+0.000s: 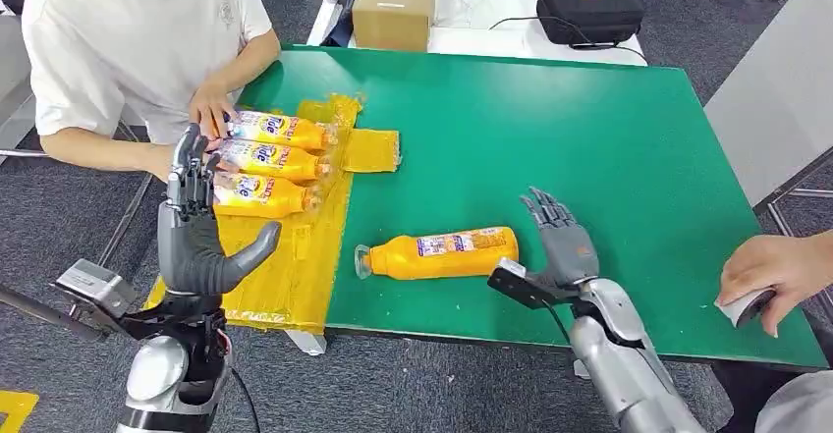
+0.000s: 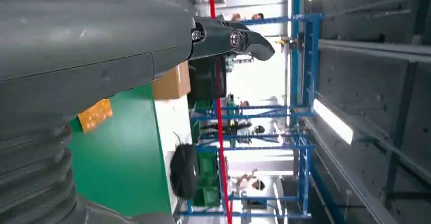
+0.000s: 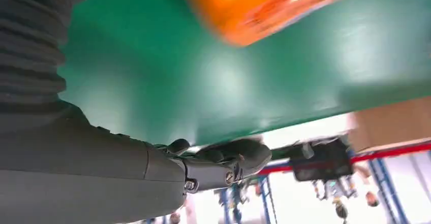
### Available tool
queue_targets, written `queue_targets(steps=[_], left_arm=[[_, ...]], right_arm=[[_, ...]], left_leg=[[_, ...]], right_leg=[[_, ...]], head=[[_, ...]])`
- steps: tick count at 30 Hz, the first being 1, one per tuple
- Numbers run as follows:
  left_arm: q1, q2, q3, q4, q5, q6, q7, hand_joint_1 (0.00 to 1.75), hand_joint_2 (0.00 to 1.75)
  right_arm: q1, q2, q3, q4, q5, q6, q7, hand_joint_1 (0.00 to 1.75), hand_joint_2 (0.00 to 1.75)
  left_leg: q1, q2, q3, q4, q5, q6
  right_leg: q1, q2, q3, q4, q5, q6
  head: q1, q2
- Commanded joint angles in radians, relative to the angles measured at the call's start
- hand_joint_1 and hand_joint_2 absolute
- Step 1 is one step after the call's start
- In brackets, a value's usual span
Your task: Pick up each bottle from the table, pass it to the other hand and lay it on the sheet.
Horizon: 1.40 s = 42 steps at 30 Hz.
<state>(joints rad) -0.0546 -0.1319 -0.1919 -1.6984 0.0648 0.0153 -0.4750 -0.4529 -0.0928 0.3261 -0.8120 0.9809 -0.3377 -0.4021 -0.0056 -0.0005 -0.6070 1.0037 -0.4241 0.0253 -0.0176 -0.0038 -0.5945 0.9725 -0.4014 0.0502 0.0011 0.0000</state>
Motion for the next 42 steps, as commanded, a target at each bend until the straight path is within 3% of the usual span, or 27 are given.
queue_targets(steps=[1, 7, 20, 27, 32, 37, 41, 42], left_arm=[[-0.075, 0.009, -0.05, 0.152, 0.018, -0.016, 0.028, 0.0, 1.75], [-0.112, 0.0, -0.062, 0.204, 0.043, -0.03, 0.014, 0.0, 1.75], [-0.094, 0.011, -0.053, 0.219, 0.054, -0.028, 0.034, 0.0, 1.75], [-0.042, 0.004, -0.021, 0.183, 0.04, -0.025, 0.061, 0.0, 1.75], [0.002, 0.001, 0.007, 0.132, 0.028, -0.04, 0.076, 0.0, 1.75], [0.044, -0.011, 0.04, 0.096, 0.009, -0.051, 0.088, 0.0, 1.75], [0.045, -0.019, 0.055, 0.108, 0.008, -0.052, 0.089, 0.0, 1.75], [0.041, -0.021, 0.056, 0.117, 0.009, -0.052, 0.089, 0.0, 1.75]], right_arm=[[-0.169, 0.105, 0.088, 0.265, -0.05, 0.085, -0.024, 0.0, 1.75], [-0.221, 0.188, 0.157, 0.35, -0.1, 0.158, -0.044, 0.0, 1.75], [-0.225, 0.147, 0.203, 0.403, -0.107, 0.233, 0.015, 0.0, 1.75], [-0.313, 0.173, 0.348, 0.508, 0.015, 0.382, 0.323, 0.0, 1.75], [-0.317, 0.18, 0.398, 0.482, 0.071, 0.307, 0.385, 0.0, 1.75], [-0.331, 0.185, 0.459, 0.467, 0.147, 0.308, 0.461, 0.0, 1.75], [-0.328, 0.187, 0.448, 0.47, 0.134, 0.325, 0.447, 0.0, 1.75], [-0.327, 0.183, 0.448, 0.468, 0.131, 0.323, 0.429, 1.2, 1.75]], left_leg=[[0.0, 0.002, 0.003, -0.001, -0.001, -0.001], [0.001, 0.001, 0.002, 0.0, -0.002, -0.003], [0.001, -0.003, 0.002, 0.0, -0.001, -0.002], [0.001, -0.001, 0.002, -0.001, -0.001, -0.002], [0.002, -0.003, 0.005, 0.0, -0.001, -0.002], [0.002, 0.0, 0.006, 0.0, -0.002, -0.002], [0.001, -0.002, 0.004, 0.0, -0.001, -0.002], [0.002, -0.002, 0.006, 0.0, -0.001, -0.003]], right_leg=[[0.001, 0.002, 0.002, -0.001, 0.0, -0.002], [0.001, 0.003, 0.003, 0.001, -0.001, -0.002], [0.001, -0.001, 0.003, 0.0, -0.001, -0.002], [0.0, 0.001, 0.002, 0.0, -0.001, -0.002], [0.001, -0.001, 0.006, 0.0, -0.001, -0.002], [0.001, 0.002, 0.006, 0.0, -0.001, -0.002], [0.001, 0.0, 0.006, 0.0, -0.001, -0.002], [0.001, 0.0, 0.007, 0.0, -0.002, -0.003]], head=[[0.0, 0.0], [0.0, 0.0], [0.0, 0.0], [0.0, 0.0], [0.0, 0.0], [0.0, 0.0], [0.0, 0.0], [0.0, 0.0]])
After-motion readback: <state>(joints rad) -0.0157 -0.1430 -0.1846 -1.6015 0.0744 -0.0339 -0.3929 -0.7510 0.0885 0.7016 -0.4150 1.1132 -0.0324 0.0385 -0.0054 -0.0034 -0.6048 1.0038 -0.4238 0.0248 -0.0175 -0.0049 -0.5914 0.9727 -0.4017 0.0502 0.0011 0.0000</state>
